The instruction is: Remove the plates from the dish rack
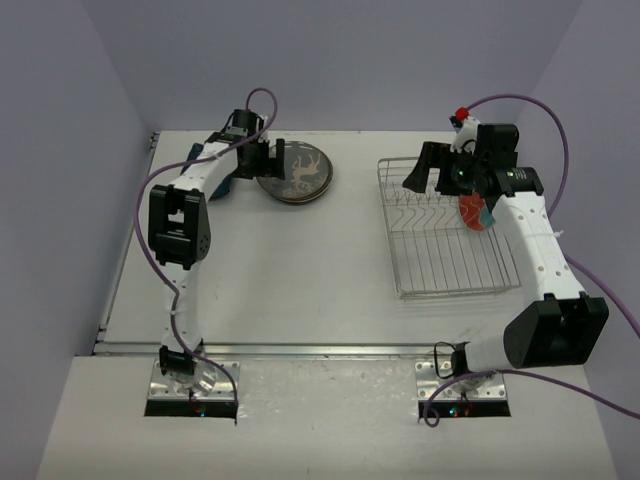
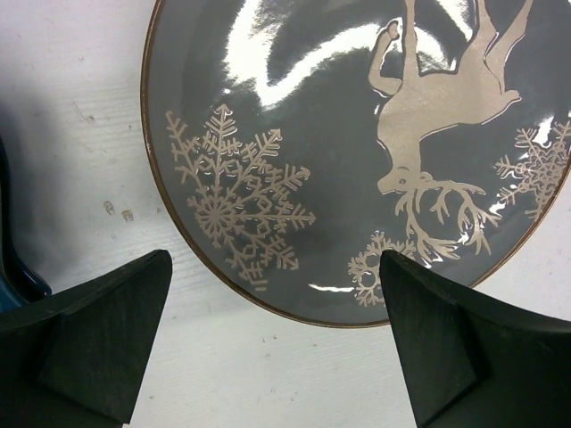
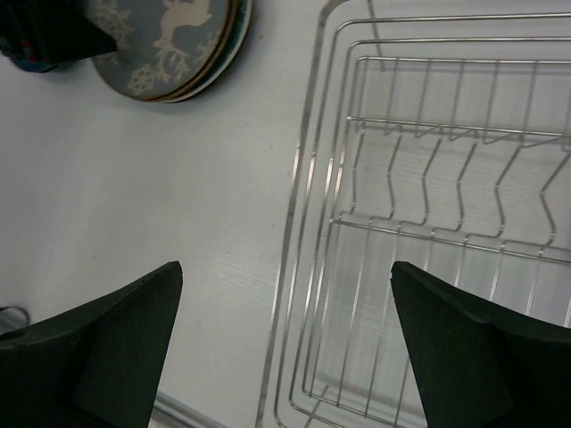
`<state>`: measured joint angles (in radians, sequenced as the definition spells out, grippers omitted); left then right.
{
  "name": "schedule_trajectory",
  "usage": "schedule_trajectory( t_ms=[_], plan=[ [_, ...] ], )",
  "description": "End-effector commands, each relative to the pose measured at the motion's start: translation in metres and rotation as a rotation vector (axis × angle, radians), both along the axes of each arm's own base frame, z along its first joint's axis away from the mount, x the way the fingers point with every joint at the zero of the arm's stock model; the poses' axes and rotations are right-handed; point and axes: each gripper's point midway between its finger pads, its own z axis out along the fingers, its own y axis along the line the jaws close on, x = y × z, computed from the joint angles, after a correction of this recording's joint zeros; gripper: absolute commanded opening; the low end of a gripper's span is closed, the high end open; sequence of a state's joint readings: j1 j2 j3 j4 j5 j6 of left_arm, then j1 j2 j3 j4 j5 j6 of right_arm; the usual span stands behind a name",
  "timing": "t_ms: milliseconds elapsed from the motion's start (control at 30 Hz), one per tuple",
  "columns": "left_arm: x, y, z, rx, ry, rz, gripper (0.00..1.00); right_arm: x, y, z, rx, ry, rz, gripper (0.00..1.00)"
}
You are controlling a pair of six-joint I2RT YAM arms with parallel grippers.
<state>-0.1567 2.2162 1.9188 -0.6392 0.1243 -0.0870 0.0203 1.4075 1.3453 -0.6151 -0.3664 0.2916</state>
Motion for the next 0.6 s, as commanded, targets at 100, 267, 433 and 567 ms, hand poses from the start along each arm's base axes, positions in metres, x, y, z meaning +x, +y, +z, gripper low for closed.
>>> schedule_trajectory(
  t_ms=[100, 267, 433, 567],
  plan=[
    [-0.009, -0.016, 0.089, 0.027, -0.300, -0.030, 1.00, 0.026, -0.081, 0.040, -0.368, -0.193, -0.264, 0.99],
    [-0.037, -0.037, 0.127, 0.098, -0.425, -0.062, 1.00, 0.028, -0.146, 0.051, -0.567, -0.206, -0.422, 0.99],
    [-0.055, -0.051, 0.130, 0.133, -0.452, -0.119, 1.00, 0.032, -0.186, 0.035, -0.650, -0.140, -0.444, 0.98],
    [-0.059, -0.050, 0.122, 0.155, -0.443, -0.132, 1.00, 0.041, -0.198, 0.013, -0.688, -0.085, -0.402, 0.97]
  ],
)
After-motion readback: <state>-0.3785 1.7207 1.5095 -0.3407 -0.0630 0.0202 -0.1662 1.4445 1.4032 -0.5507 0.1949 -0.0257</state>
